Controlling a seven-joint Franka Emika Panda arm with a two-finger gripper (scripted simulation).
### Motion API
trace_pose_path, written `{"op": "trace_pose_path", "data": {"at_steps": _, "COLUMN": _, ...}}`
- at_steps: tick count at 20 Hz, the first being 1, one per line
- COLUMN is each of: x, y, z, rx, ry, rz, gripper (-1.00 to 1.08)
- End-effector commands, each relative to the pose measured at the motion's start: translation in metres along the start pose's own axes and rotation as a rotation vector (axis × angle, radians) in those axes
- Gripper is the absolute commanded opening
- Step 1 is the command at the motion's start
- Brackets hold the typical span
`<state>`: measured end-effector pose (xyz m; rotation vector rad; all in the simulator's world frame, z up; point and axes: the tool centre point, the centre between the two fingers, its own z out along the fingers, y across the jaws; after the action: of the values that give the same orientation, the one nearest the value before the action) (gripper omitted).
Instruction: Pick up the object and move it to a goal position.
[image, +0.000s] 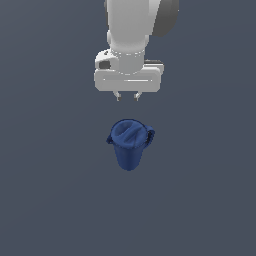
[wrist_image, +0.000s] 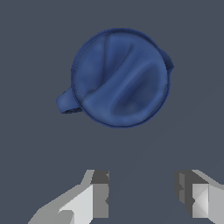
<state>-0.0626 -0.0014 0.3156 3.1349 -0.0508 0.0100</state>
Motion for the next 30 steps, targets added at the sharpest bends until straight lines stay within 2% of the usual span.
{"op": "trace_pose_path", "data": {"at_steps": 1, "x": 0.001, "y": -0.001, "z": 0.001, "rx": -0.002, "ry": 0.0, "rz": 0.016, "gripper": 0.28}}
{"op": "trace_pose_path", "data": {"at_steps": 11, "x": 0.007, "y": -0.01, "z": 0.011, "rx": -0.014, "ry": 0.006, "rz": 0.148, "gripper": 0.28}}
{"op": "trace_pose_path", "data": {"at_steps": 30, "x": 0.024, "y": -0.04, "z": 0.039, "rx": -0.058, "ry": 0.046, "rz": 0.543, "gripper": 0.28}}
